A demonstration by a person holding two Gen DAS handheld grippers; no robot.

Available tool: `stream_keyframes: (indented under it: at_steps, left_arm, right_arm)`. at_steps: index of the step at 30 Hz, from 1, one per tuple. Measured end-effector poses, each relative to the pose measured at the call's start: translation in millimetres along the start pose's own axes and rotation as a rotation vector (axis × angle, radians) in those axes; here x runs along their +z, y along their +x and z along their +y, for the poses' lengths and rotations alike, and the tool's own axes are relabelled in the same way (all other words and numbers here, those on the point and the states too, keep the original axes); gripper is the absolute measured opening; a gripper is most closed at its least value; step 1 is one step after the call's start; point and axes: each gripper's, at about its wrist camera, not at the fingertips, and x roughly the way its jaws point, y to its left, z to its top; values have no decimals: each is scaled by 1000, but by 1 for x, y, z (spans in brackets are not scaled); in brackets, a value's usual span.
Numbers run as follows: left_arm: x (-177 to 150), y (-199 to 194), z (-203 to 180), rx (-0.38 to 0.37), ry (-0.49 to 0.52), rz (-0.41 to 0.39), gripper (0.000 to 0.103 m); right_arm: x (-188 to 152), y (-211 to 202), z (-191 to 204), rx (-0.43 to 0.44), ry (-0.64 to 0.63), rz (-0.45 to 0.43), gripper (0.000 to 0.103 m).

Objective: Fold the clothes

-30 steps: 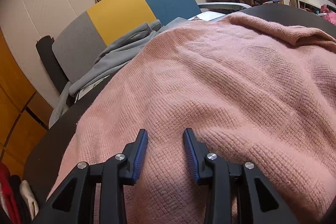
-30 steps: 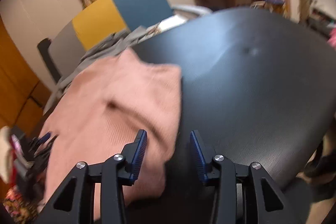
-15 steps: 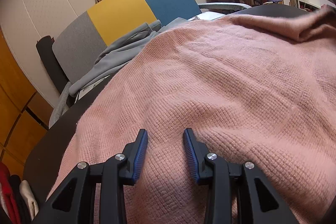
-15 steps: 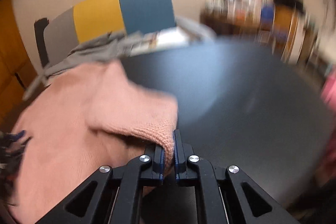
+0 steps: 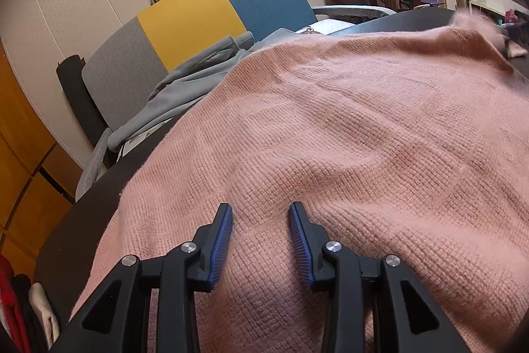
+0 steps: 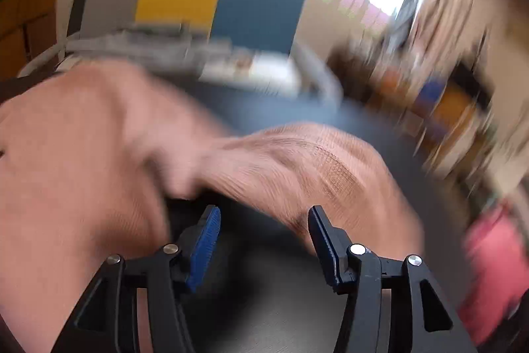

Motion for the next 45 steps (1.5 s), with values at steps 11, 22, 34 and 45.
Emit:
stream_keyframes:
  at_steps: [11,22,34,45]
  left_arm:
    - [1,-5,22,-140,-115,55,35]
    - [-98,-115,88,-260,-617,6,37]
    - [-162,-146,40,-539,-625,113,49]
    - [-107,-146,32,-519,-573,55,12]
  right_arm:
    - [-70,-35,-7,403,413,1,57]
    - [-60,-92,99,457,76,-74,62]
    - [-104,-86,41,394,174,-11,74]
    - [-83,-72,65,525,182,21,15]
